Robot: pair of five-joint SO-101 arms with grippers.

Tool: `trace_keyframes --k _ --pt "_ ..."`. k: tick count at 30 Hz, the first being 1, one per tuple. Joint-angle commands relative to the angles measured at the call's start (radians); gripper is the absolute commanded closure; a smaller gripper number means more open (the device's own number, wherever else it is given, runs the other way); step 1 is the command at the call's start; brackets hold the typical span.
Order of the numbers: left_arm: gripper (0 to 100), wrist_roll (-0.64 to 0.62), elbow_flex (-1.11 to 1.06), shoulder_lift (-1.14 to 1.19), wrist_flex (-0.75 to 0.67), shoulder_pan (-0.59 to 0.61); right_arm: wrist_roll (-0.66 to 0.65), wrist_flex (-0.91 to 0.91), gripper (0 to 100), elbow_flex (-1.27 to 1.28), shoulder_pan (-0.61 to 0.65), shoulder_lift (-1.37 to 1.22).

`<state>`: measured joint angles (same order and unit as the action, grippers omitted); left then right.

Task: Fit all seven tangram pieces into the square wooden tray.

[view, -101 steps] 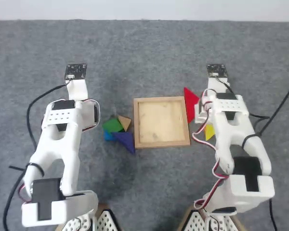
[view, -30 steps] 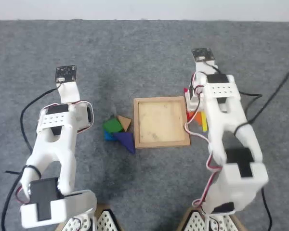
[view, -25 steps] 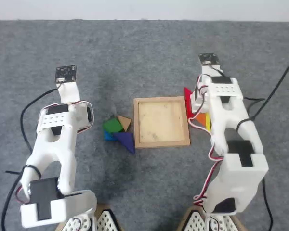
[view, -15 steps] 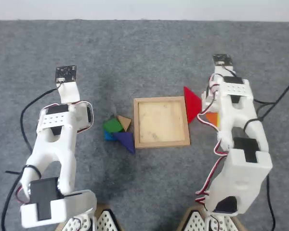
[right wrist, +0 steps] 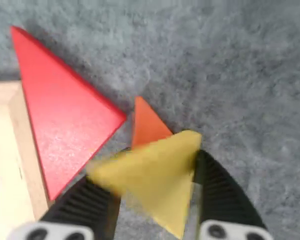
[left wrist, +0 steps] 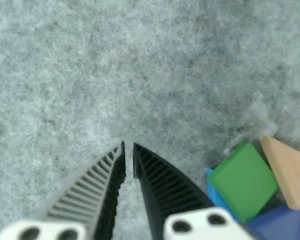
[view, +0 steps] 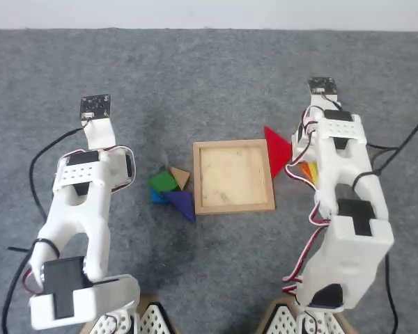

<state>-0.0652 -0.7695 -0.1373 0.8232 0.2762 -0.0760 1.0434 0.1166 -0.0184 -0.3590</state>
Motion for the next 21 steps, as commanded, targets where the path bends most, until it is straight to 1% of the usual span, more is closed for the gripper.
trace_keyframes --k 1,5,9,13,18,21 --pt "97 0.0 0.008 -0.005 -0.021 -0.005 -0.008 -0.004 77.2 -0.02 -0.013 0.071" --pt "97 0.0 0.008 -0.005 -0.021 -0.005 -0.008 0.002 77.2 -0.025 -0.021 0.073" --pt "97 0.0 0.008 -0.005 -0.021 -0.005 -0.002 0.002 77.9 -0.025 -0.077 0.088" --pt "97 0.044 0.008 -0.003 -0.025 -0.011 0.0 0.002 83.7 -0.02 -0.12 0.12" --pt "97 0.061 -0.045 -0.003 -0.091 -0.071 0.002 0.004 91.5 -0.018 -0.122 0.15" --pt "97 0.061 -0.064 -0.003 -0.11 -0.1 0.015 0.018 92.7 -0.018 -0.122 0.163"
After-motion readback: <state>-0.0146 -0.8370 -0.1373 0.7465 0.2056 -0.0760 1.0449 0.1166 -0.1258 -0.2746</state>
